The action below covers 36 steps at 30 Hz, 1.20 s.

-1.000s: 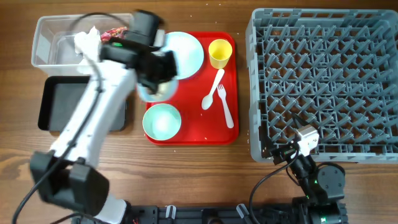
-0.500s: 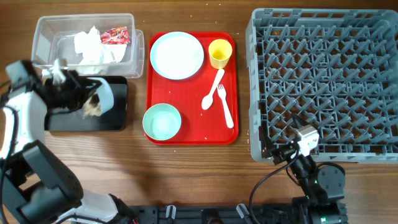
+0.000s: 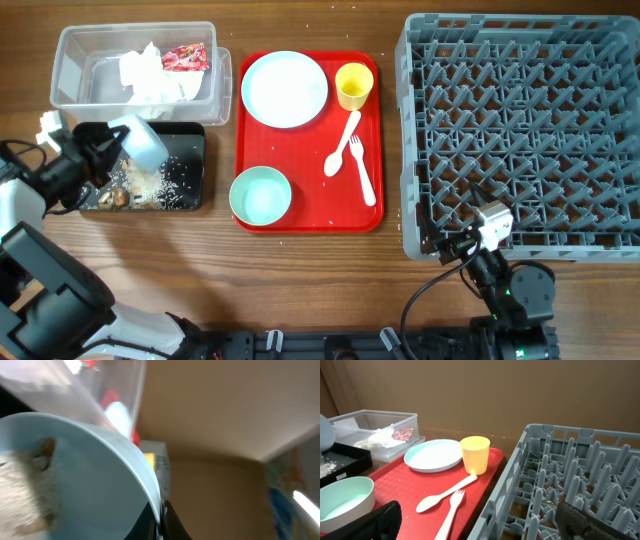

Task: Sort waste into correct bins and load items into the dishwasher rack
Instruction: 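Move the bowl over the black tray and tip out the rice, then return the emptied bowl to the red tray and release it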

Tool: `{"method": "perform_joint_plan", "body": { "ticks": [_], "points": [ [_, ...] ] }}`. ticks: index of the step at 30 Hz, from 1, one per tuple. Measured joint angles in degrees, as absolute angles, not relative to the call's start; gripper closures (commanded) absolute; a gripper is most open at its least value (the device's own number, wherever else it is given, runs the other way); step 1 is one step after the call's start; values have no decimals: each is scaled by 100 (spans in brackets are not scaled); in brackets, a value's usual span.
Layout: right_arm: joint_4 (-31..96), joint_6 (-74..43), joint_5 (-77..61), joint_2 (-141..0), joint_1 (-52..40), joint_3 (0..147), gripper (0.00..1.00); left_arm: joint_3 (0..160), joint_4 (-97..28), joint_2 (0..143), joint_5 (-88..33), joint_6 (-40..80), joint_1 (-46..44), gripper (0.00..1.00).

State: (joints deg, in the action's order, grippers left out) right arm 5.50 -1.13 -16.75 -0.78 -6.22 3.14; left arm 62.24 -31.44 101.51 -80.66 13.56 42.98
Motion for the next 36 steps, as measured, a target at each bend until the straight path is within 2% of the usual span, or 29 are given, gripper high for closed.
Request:
{"method": "perform_joint_plan", "body": {
  "ticks": [8,27,31,36],
  "points": [
    [552,-115,-1675,-78,-622,314,0,6222,-3105,10156,-8750,1662,4466,96],
    [550,-113,-1675,-78,-622,314,0,6213,-2888,10040,-8600,2508,4355,96],
    [552,-113,-1675,-78,-622,314,0,6211,-2880,9253,-7924,2766,3636,96],
    [554,-113,-1675,-78,-622,314,0,6213,-2805,8123,-5531,2954,1306,96]
  ]
}}
